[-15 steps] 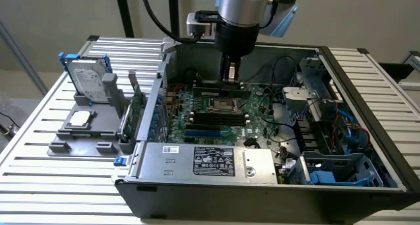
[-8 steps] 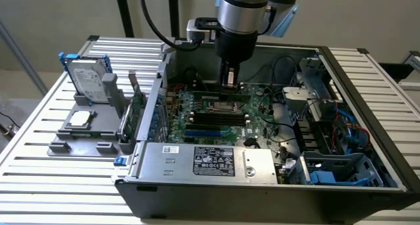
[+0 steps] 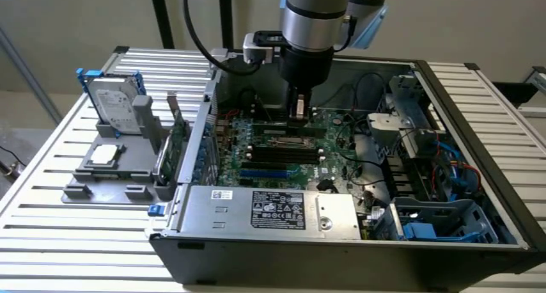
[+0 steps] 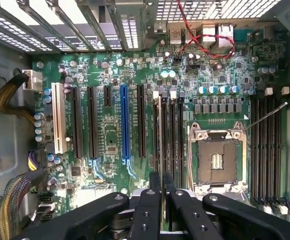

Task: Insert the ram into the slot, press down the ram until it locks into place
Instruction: 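Insert the ram into the slot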

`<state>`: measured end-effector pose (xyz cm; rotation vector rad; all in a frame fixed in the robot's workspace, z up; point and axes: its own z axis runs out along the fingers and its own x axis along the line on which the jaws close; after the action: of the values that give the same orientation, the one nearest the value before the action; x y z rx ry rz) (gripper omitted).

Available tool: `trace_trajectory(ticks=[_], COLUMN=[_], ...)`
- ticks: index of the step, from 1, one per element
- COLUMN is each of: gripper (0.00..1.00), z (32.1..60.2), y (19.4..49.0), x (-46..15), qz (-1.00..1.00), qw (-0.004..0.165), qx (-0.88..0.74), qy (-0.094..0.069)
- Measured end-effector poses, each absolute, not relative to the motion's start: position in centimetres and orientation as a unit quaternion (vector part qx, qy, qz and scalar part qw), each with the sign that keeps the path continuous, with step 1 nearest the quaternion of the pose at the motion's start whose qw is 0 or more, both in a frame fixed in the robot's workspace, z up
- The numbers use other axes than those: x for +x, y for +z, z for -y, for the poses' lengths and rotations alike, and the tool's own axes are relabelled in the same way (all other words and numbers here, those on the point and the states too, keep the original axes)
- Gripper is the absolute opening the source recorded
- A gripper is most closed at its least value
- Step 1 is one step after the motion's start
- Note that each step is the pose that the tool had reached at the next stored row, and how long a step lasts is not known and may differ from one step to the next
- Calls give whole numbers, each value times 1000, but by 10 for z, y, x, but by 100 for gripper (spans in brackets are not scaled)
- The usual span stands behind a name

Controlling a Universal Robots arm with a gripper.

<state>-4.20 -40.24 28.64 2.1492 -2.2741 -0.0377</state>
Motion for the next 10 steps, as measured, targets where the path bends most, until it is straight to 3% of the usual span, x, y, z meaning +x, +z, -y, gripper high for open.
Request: trace_trajectory(ticks=[10], gripper=[14], z=[402], y=[268], x=[-42], qz=[727], qw=[5], qx=[687], qy=[-10])
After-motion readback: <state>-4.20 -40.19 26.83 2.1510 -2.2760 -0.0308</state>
